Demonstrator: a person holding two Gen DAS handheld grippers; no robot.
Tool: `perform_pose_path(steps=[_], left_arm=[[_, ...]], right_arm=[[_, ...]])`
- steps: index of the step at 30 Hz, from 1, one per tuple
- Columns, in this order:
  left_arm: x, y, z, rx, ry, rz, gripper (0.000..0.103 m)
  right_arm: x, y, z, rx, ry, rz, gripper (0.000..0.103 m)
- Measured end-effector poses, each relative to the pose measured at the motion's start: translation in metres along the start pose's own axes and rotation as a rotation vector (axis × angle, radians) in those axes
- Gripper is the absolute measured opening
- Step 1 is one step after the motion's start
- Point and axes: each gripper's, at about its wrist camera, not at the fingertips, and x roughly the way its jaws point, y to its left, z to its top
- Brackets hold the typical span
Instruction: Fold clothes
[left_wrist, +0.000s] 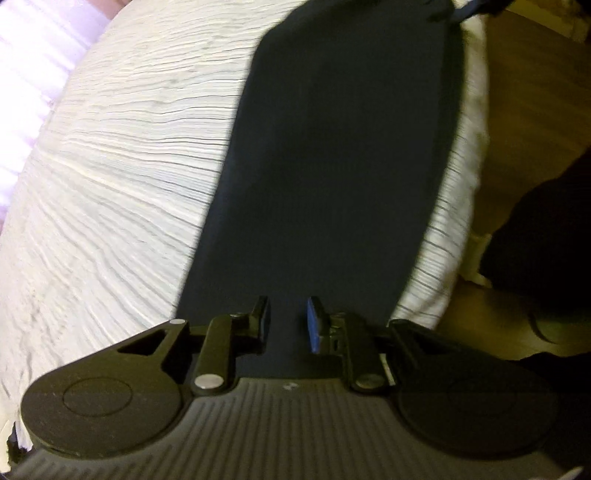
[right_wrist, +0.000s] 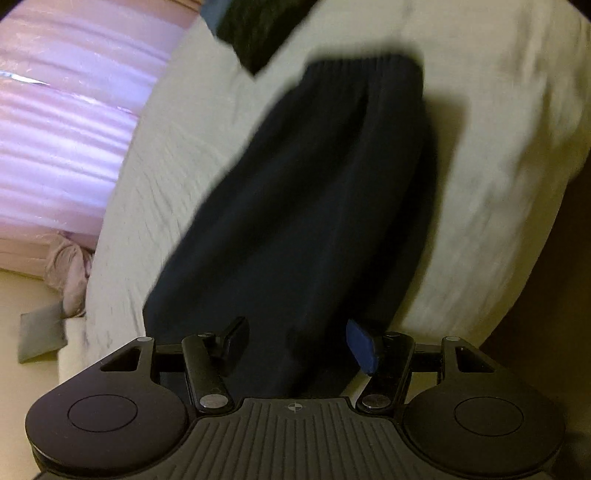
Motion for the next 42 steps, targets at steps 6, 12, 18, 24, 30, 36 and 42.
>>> perform_pose_path(steps=[6,12,18,24,30,36,42], left_arm=[[-0.003,-0.028,-0.023,0.012,-0.038,-0.037,0.022],[-0.010,-0.027,-0.032,-0.034,-0.033,-0.038,0.023],[-0.015,-0.015,-0.052,-0.101,0.010,-0.002,0.023],[-0.022,0.015,-0.083,-0.252,0.110,0.087,0.025],[-0.038,0.075,-0.145,-0.541,0.224,0.231,0.027],[-0.032,0.152,-0.223,-0.732,0.262,0.232,0.033],[0.001,0.222,-0.318,-1.124,0.249,-0.094,0.039]], right_arm=[[0.032,0.007,-0.034,-0.019,0.084,0.047,0.062],[0.026,0.014,-0.037,-0.019,0.084,0.027,0.002],[0.009,0.015,-0.041,-0.056,0.089,-0.052,0.002],[0.008,0.010,-0.034,-0.063,0.102,-0.150,0.002],[0.020,0.045,-0.028,-0.243,0.258,-0.211,0.020],[0.027,0.089,-0.050,-0.381,0.355,-0.250,0.067],[0.035,0.130,-0.101,-0.414,0.330,-0.279,0.067]])
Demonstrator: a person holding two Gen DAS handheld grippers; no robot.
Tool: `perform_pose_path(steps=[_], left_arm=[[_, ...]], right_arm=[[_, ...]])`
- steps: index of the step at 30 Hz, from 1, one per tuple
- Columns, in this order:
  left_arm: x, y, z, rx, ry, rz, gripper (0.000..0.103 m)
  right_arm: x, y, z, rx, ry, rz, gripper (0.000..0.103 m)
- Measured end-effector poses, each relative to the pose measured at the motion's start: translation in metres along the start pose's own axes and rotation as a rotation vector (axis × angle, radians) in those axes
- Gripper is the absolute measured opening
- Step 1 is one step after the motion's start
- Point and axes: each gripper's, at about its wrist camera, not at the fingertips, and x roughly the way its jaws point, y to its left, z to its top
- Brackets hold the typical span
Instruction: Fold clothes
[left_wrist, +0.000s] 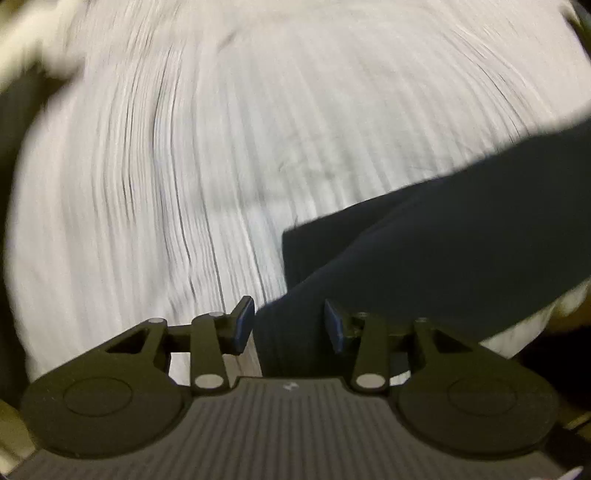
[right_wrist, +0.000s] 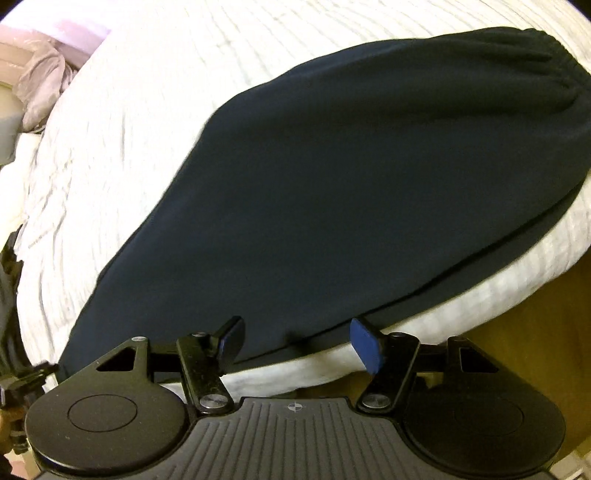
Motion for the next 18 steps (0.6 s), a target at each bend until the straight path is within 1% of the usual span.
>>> perform_pose_path(steps=[1,3,5,6,7,8,9,11,12,13,14,15,16,17,18], left_arm=[[0.007,0.017,0.002,-0.069,0.028,-0.069,0.039],[0.016,0.035,0.001,-0.136,0.057,-0.175,0.039],[0.025,0.051,0.000,-0.197,0.085,-0.277,0.033],[0.026,0.053,-0.001,-0.198,0.082,-0.302,0.018],[0.023,0.052,-0.004,-0.173,0.076,-0.317,0.008],[0.019,0.049,-0.007,-0.145,0.055,-0.326,0.008],[0.010,0.045,-0.010,-0.107,0.008,-0.309,0.007],[-0.029,0.026,-0.019,0.064,-0.232,-0.216,0.006],[-0.054,0.014,-0.030,0.171,-0.408,-0.180,0.007],[-0.065,0.005,-0.038,0.225,-0.492,-0.154,0.007],[-0.062,0.002,-0.042,0.213,-0.466,-0.137,0.007],[-0.050,0.005,-0.042,0.153,-0.394,-0.143,0.008],[-0.037,0.010,-0.042,0.094,-0.324,-0.137,0.011],[-0.025,0.013,-0.043,0.046,-0.268,-0.113,0.012],[-0.019,0.016,-0.044,0.013,-0.239,-0.096,0.012]], right_arm=[[0.002,0.011,-0.005,0.003,-0.005,-0.007,0.067],[0.009,0.036,-0.015,-0.001,-0.007,-0.016,0.067],[0.017,0.058,-0.024,-0.015,0.002,-0.020,0.067],[0.021,0.068,-0.027,-0.025,0.010,-0.020,0.067],[0.026,0.078,-0.030,-0.037,0.019,-0.019,0.067],[0.031,0.090,-0.033,-0.055,0.032,-0.017,0.067],[0.036,0.103,-0.034,-0.075,0.043,-0.014,0.067],[0.041,0.124,-0.034,-0.125,0.051,-0.005,0.067],[0.044,0.134,-0.032,-0.157,0.054,-0.004,0.067],[0.047,0.144,-0.030,-0.188,0.057,-0.003,0.067],[0.050,0.153,-0.028,-0.218,0.061,-0.003,0.067],[0.052,0.157,-0.028,-0.237,0.067,-0.003,0.067],[0.052,0.157,-0.030,-0.247,0.072,-0.002,0.067],[0.053,0.160,-0.029,-0.248,0.074,-0.001,0.067],[0.053,0.161,-0.032,-0.244,0.077,0.001,0.067]])
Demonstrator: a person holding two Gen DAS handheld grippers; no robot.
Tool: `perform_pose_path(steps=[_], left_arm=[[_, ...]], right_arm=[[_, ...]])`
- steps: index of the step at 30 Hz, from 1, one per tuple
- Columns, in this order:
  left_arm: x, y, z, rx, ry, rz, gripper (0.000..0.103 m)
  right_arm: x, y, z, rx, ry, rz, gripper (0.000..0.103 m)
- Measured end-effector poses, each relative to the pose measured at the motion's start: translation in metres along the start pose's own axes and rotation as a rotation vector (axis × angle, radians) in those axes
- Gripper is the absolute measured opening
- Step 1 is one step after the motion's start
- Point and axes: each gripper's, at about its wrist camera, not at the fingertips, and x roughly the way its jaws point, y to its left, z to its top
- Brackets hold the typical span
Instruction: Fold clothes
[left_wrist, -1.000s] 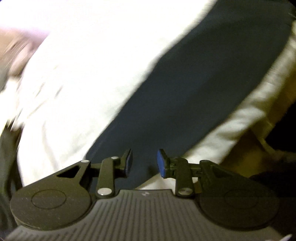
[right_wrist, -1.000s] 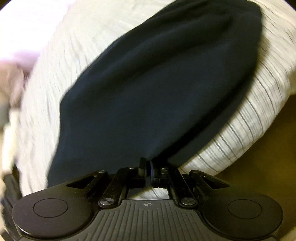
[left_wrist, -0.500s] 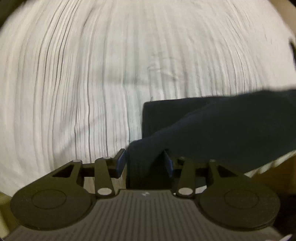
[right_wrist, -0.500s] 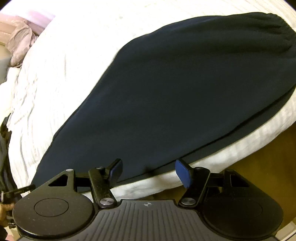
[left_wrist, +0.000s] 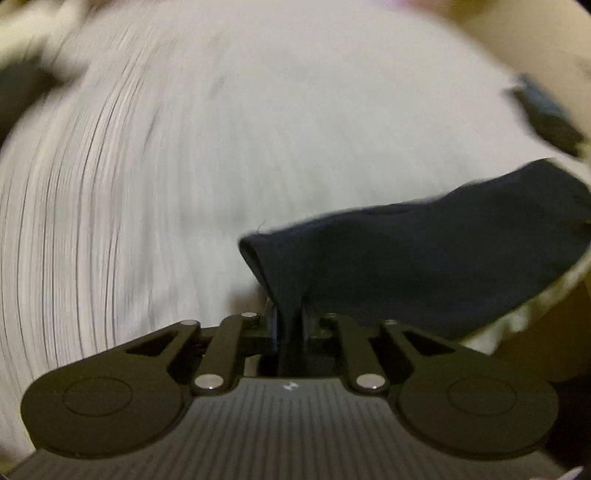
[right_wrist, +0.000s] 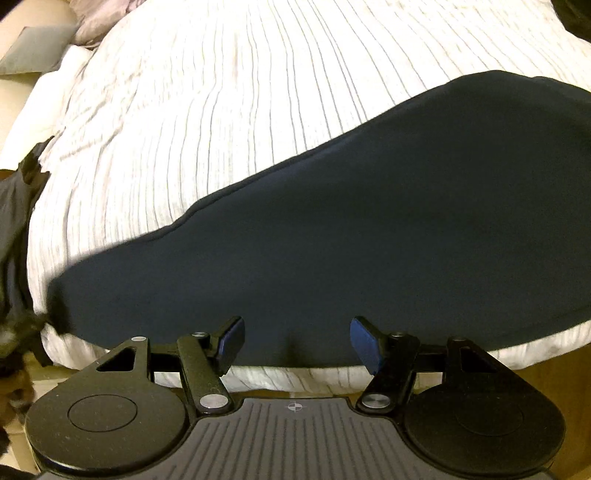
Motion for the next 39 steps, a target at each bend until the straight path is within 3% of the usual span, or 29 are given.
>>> perform_pose_path(steps=[2,6,10,14,19,21,22,24,28,32,35,39], left_arm=[[0.003,0.004,-0.003,-0.041,0.018,0.014,0.012],[-0.001,0.000,-0.001,0.003,-0.003,0.035,0.016],[0.000,-0.018,0.013,0.124,-0.029,0.009,0.018],[0.033,-0.046,0.036,0.391,-0.008,-0.004,0.020],[0.079,-0.069,0.062,0.626,0.092,-0.082,0.028],[0.091,-0.074,0.069,0.679,0.142,-0.113,0.023],[0.092,-0.076,0.072,0.698,0.155,-0.120,0.015],[0.093,-0.080,0.077,0.735,0.177,-0.133,0.014],[0.080,-0.091,0.088,0.756,0.206,-0.100,0.016],[0.062,-0.129,0.111,0.799,0.167,-0.097,0.027],[0.062,-0.187,0.135,0.834,0.101,-0.167,0.029],[0.077,-0.298,0.164,0.928,0.019,-0.330,0.037]], right_arm=[[-0.004,0.004,-0.009,0.004,-0.001,0.005,0.067],[-0.007,-0.001,-0.017,0.016,-0.001,-0.009,0.067],[0.000,-0.025,-0.028,0.131,0.003,-0.027,0.067],[0.000,-0.053,-0.033,0.240,-0.023,-0.036,0.067],[-0.013,-0.072,-0.035,0.250,-0.070,-0.066,0.067],[-0.019,-0.083,-0.038,0.269,-0.085,-0.082,0.067],[-0.024,-0.091,-0.040,0.292,-0.101,-0.090,0.067],[-0.052,-0.114,-0.049,0.338,-0.132,-0.101,0.067],[-0.072,-0.158,-0.057,0.455,-0.233,-0.118,0.067],[-0.090,-0.200,-0.065,0.574,-0.351,-0.125,0.067],[-0.096,-0.233,-0.072,0.647,-0.443,-0.115,0.067],[-0.113,-0.271,-0.077,0.727,-0.551,-0.056,0.067]])
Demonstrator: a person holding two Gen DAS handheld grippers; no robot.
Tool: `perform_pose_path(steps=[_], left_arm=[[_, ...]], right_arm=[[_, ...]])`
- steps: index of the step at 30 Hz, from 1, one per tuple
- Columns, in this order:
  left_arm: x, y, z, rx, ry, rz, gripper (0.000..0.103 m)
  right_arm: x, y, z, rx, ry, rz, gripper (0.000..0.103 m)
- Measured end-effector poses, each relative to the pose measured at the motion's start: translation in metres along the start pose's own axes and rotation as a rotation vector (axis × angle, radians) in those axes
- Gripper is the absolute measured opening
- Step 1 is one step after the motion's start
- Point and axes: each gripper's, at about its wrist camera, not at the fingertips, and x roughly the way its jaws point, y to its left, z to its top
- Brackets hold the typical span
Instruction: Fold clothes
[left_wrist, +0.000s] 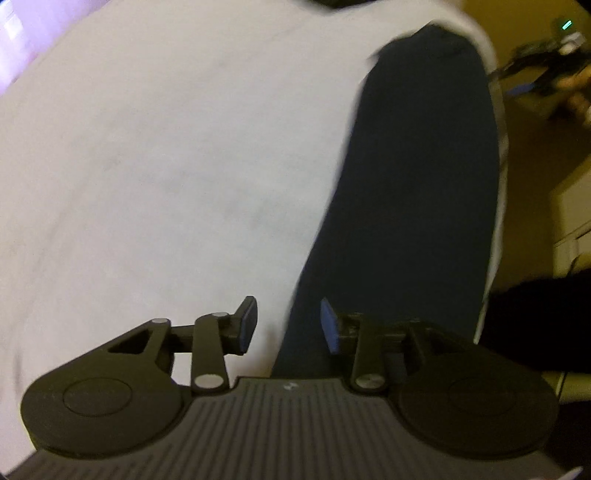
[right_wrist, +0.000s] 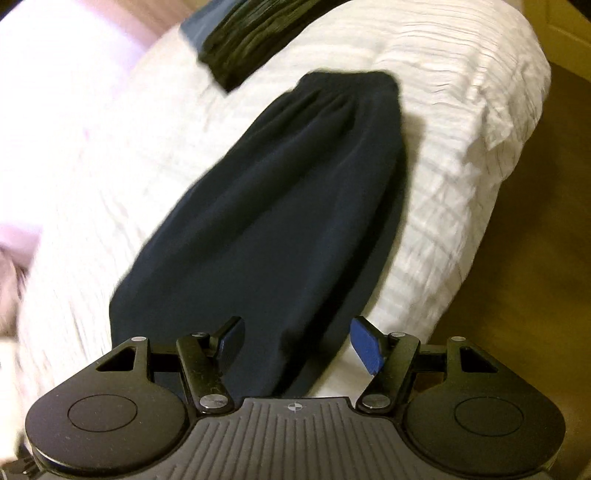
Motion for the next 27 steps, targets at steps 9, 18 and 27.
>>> perform_pose_path(steps=[9,18,27], left_arm=[[0.105,-0.059,0.169,0.147,-0.062,-0.129,0.042],[0.124,-0.066,0.206,0.097,-0.037,-0.179,0.008],[0.144,-0.057,0.200,0.060,0.030,-0.149,0.029]], right_arm=[[0.027,-0.035,0.025,0.116,-0.024,0.180,0.059],[0.008,-0.058,0.062,0.139,-0.051,0.266,0.002],[0.030,-0.064,0.068,0.104,0.028,0.199,0.002]])
